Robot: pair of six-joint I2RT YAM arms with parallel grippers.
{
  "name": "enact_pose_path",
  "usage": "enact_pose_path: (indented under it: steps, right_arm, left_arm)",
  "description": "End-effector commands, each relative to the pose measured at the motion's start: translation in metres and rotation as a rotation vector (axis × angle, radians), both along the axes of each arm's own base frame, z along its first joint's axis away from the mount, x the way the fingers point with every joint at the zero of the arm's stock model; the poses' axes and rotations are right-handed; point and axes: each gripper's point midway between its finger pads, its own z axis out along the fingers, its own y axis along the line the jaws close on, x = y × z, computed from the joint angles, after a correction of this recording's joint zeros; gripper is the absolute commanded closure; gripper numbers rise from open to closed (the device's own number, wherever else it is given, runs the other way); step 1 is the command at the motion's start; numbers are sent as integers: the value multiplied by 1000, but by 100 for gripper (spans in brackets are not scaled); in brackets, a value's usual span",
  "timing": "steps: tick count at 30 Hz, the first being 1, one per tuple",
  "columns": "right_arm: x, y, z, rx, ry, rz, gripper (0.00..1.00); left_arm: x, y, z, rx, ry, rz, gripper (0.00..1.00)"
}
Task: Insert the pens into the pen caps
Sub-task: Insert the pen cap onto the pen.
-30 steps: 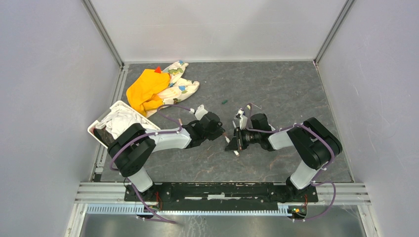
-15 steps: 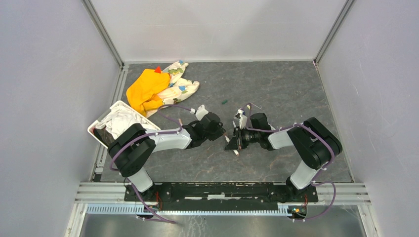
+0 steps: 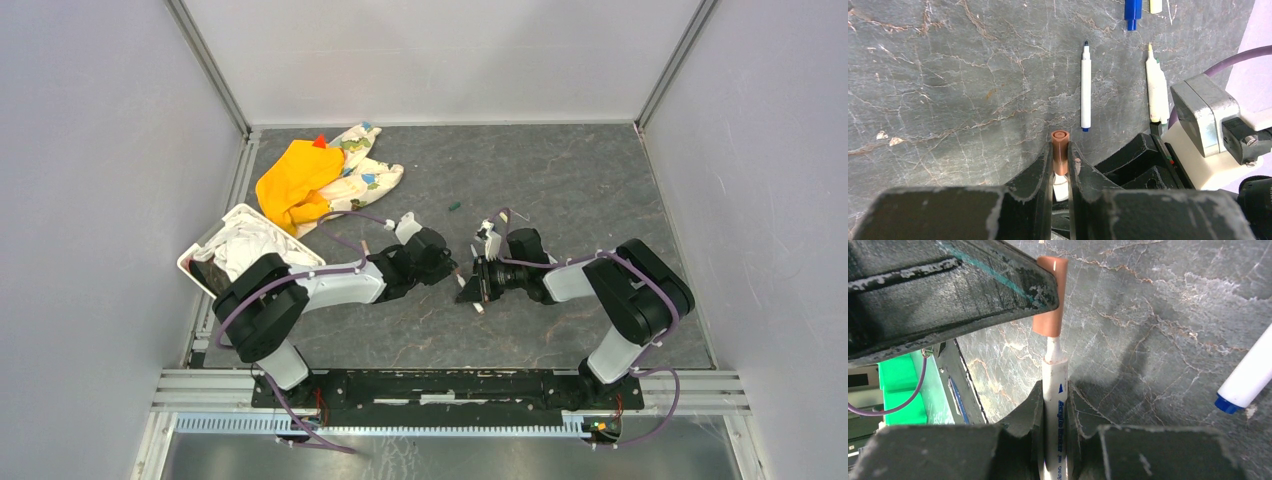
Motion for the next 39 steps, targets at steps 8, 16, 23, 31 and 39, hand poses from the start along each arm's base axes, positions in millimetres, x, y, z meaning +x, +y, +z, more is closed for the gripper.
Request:
enact_pose_path:
  steps: [8, 16, 23, 31, 39]
  right_arm:
    - [15, 0, 11, -6, -69, -32, 100]
    - [20, -1, 16, 0, -101, -32, 100]
    - [20, 0, 20, 20, -118, -15, 100]
    - [19, 2, 22, 30, -132, 6, 100]
    - [23, 2, 26, 32, -194, 40, 100]
  left_arm:
    - [2, -5, 17, -54, -17, 44, 98]
    - [-3, -11, 14, -56, -6, 16, 98]
    - [-8, -11, 6, -46, 13, 4, 98]
    - [-10, -20, 6, -52, 17, -30, 98]
    - [-22, -20, 10, -66, 23, -55, 98]
